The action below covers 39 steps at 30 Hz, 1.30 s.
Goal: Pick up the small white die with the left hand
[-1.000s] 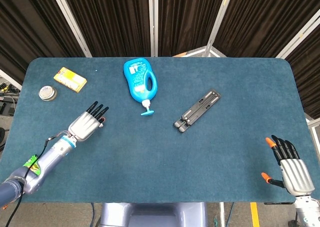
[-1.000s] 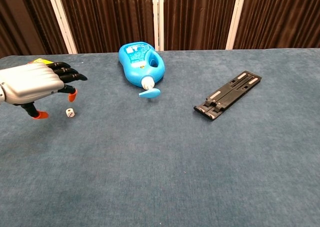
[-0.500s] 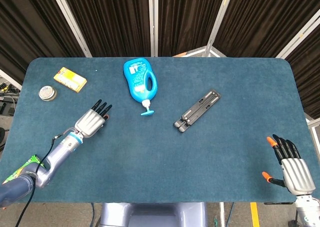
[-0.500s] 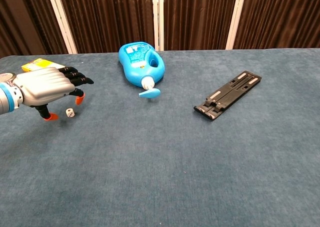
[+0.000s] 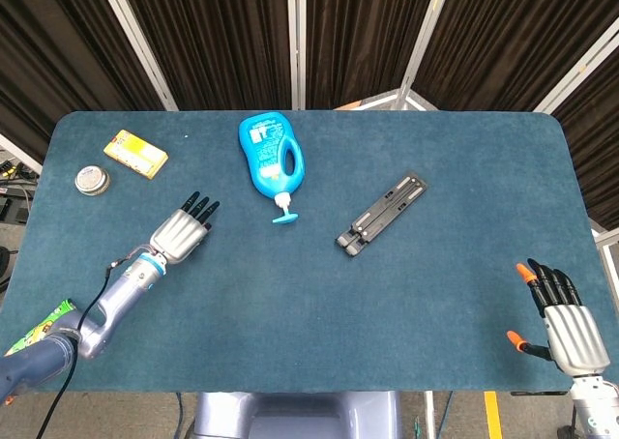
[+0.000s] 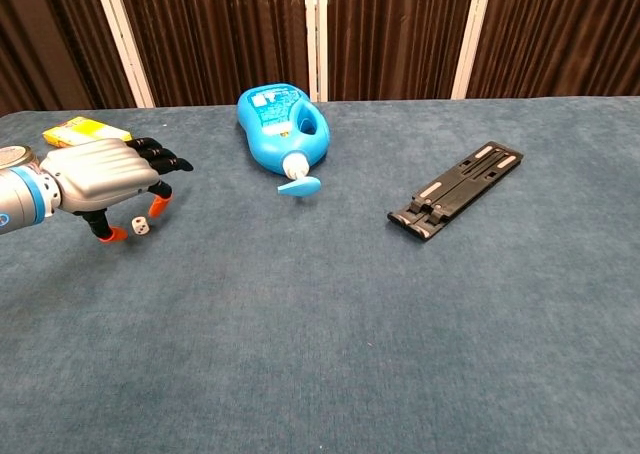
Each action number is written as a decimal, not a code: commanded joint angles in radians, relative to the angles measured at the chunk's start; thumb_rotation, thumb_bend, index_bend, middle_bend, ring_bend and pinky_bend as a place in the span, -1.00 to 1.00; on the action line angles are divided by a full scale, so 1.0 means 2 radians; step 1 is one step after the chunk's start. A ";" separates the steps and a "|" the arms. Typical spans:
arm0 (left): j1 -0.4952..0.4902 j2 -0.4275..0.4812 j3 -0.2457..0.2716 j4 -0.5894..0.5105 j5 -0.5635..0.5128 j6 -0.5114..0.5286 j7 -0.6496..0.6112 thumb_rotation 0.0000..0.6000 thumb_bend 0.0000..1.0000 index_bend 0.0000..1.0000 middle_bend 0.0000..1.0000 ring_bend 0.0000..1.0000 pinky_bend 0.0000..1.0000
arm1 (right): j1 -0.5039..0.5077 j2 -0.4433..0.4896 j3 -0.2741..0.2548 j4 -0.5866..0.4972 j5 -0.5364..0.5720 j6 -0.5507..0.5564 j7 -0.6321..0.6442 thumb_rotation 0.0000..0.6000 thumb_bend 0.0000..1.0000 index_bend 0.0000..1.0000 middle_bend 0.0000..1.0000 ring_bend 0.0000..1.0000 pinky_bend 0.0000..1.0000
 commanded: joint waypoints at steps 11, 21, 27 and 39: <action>0.003 0.008 0.008 -0.012 -0.004 0.019 -0.010 1.00 -0.14 0.13 -1.00 -1.00 -0.97 | 0.000 -0.004 -0.001 0.004 -0.004 0.003 0.002 1.00 -0.84 -1.00 -1.00 -1.00 -1.00; 0.002 0.052 -0.004 -0.111 0.011 0.077 -0.007 1.00 -0.14 0.10 -1.00 -1.00 -0.97 | -0.001 -0.003 -0.003 0.001 -0.009 0.006 -0.001 1.00 -0.84 -1.00 -1.00 -1.00 -1.00; -0.005 0.064 -0.013 -0.185 0.017 0.092 0.023 1.00 -0.15 0.07 -1.00 -1.00 -0.98 | -0.003 -0.001 -0.005 -0.003 -0.015 0.013 0.000 1.00 -0.84 -1.00 -1.00 -1.00 -1.00; -0.022 0.036 -0.032 -0.274 -0.018 0.073 0.126 1.00 -0.18 -0.09 -1.00 -1.00 -1.00 | -0.009 0.009 -0.007 -0.010 -0.024 0.028 0.010 1.00 -0.84 -1.00 -1.00 -1.00 -1.00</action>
